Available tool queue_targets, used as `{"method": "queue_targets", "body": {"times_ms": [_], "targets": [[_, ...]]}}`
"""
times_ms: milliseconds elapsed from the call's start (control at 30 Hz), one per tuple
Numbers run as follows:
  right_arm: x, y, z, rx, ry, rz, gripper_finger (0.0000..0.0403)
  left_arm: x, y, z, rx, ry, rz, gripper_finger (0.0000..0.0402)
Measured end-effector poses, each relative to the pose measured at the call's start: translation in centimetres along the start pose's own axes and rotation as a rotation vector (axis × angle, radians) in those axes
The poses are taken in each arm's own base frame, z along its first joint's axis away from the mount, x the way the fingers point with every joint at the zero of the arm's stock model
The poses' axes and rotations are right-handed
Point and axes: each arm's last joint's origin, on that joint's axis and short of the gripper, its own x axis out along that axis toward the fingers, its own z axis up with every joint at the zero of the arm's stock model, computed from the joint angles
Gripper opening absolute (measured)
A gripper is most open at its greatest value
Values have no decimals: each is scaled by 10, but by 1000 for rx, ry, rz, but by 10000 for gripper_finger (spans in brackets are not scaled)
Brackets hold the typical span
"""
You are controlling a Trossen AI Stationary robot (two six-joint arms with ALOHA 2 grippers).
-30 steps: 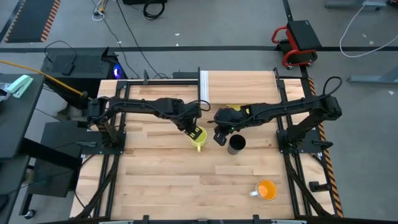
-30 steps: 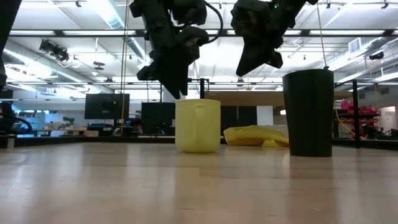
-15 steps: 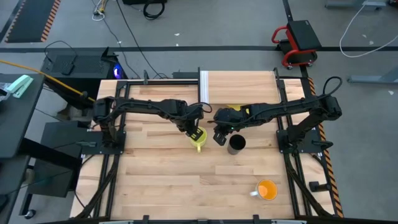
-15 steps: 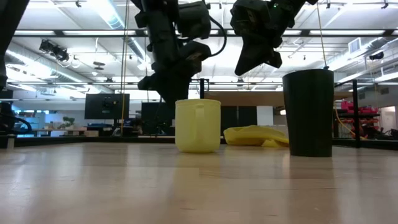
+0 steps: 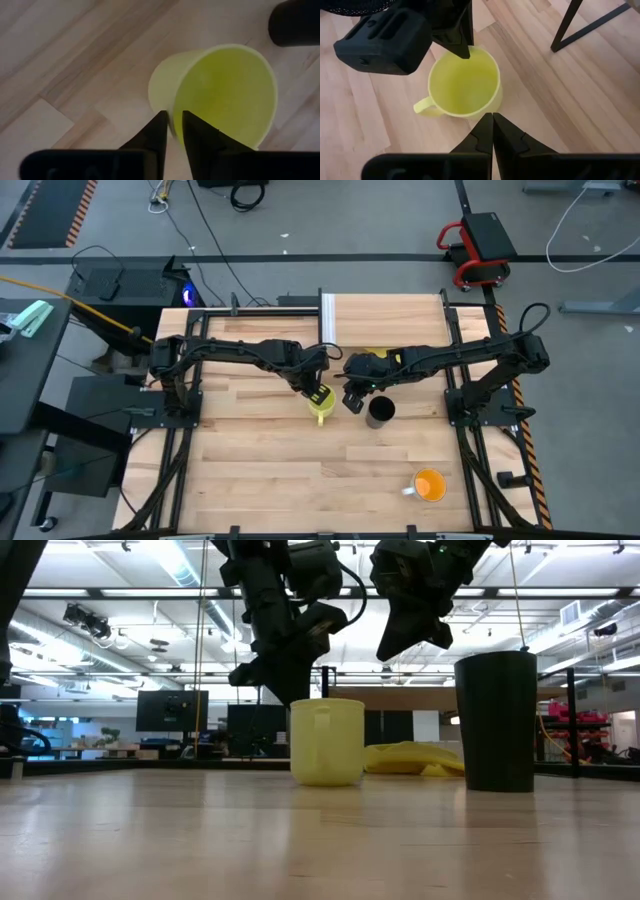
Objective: Stack small to large cups/mugs on shelf
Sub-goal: Put the yellow mug on the shelf
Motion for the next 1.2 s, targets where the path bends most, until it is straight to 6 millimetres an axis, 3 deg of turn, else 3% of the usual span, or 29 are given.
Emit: {"method": "queue_targets", "body": {"times_ms": [233,500,633,800,1033,1200], "targets": [[0,0,0,0,-1,1,16,0,-3,-1,8,-12,-1,11],[0,0,0,-6,5,-3,15,-4,-9,1,-4,-31,-20,17],[-7,-2,-3,-4,22,-12,7,-29,-23,12,42,-80,-26,9],[-34,-2,-7,16,-9,-2,5,-68,-34,24,85,-140,30,11],[-80,-7,-12,50,-135,-25,3,-112,-26,50,68,-240,60,10],[-84,-13,-14,57,-122,-60,3,-128,-12,68,39,-295,59,8]]}}
